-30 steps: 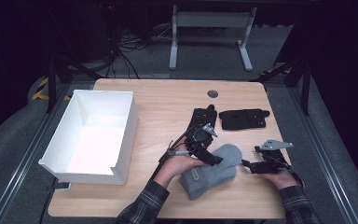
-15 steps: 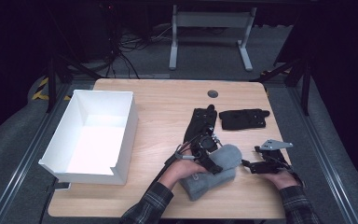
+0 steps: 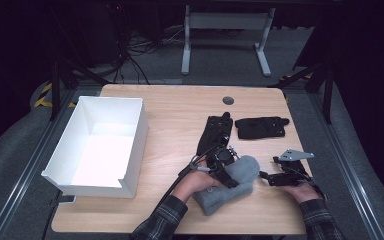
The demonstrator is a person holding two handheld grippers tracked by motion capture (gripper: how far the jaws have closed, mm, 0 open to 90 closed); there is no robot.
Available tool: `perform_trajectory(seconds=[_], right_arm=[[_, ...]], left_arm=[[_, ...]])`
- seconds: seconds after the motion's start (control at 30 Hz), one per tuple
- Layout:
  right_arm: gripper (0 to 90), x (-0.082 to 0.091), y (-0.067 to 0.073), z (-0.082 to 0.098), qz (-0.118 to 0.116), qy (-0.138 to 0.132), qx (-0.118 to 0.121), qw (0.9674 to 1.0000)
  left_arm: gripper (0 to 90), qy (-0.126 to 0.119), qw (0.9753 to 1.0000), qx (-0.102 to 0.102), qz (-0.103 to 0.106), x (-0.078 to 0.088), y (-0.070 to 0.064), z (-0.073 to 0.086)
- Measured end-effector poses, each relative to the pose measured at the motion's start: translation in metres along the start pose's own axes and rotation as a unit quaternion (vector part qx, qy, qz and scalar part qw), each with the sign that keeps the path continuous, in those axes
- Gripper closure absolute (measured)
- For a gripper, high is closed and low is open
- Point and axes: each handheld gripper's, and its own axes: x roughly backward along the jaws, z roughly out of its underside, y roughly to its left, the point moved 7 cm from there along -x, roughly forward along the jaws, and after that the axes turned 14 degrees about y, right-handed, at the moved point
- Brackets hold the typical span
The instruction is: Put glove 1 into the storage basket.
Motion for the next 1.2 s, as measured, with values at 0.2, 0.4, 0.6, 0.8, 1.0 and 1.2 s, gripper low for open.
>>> perform_trajectory(seconds=[0.2, 0.4, 0.6, 0.8, 1.0, 1.2], right_arm=[[15.5, 0.0, 0.0, 0.0, 0.0, 0.0, 0.0, 1.0], [15.5, 0.0, 0.0, 0.0, 0.0, 0.0, 0.001, 1.0], [15.5, 0.0, 0.0, 0.0, 0.0, 0.0, 0.001, 1.0], [15.5, 0.0, 0.0, 0.0, -0.001, 0.0, 0.001, 1.0], [15.5, 0.0, 0.0, 0.0, -0.001, -0.001, 0.001, 1.0], [15.5, 0.0, 0.0, 0.0, -0.001, -0.001, 0.001, 1.0]], left_arm=[[40.4, 0.002, 0.9996, -0.015, 0.023, 0.001, -0.004, -0.001], [53.9, 0.014, 0.9992, -0.016, 0.033, 0.001, -0.007, -0.001], [66.1, 0.017, 0.9987, 0.0, 0.047, 0.002, -0.008, -0.001], [71.3, 0.012, 0.9992, 0.002, 0.039, 0.009, -0.009, -0.001], [71.9, 0.006, 0.9994, 0.012, 0.031, 0.023, -0.006, 0.003], [71.8, -0.017, 0.9993, 0.024, 0.024, 0.047, -0.003, 0.008]])
